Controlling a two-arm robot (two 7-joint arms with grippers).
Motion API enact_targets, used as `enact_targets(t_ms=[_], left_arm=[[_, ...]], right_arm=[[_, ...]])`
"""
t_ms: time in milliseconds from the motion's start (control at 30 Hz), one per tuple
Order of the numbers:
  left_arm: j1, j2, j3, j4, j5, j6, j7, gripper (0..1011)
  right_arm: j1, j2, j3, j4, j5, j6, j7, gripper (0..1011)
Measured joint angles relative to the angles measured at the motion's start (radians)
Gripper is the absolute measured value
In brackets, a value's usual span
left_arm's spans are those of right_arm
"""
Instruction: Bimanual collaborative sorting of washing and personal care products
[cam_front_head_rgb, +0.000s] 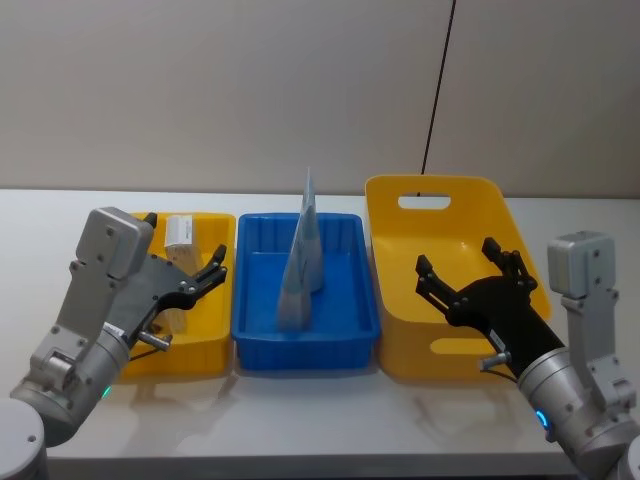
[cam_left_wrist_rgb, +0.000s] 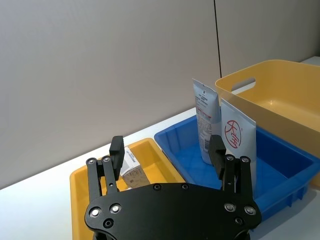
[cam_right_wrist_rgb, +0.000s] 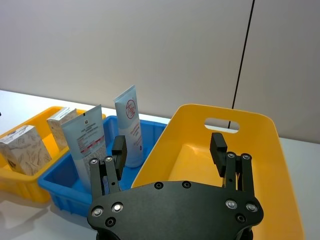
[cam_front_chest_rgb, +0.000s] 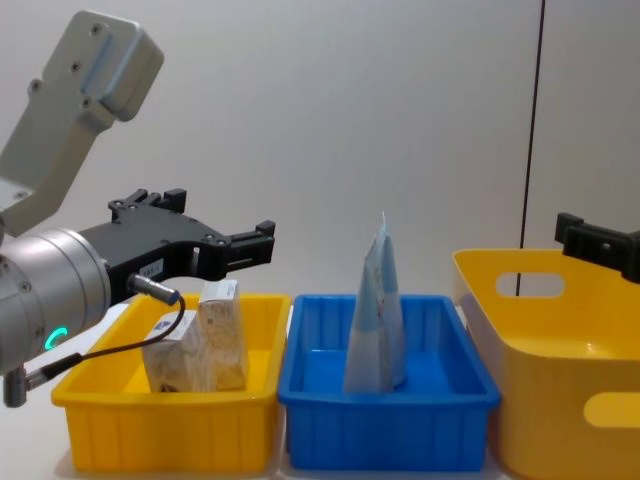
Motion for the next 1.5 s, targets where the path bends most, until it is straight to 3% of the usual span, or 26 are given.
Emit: enact_targets(t_ms=[1500], left_arm=[[0.000, 0.000, 0.000, 0.000, 0.000, 0.000, 0.000, 1001]], right_arm=[[0.000, 0.000, 0.000, 0.000, 0.000, 0.000, 0.000, 1002]])
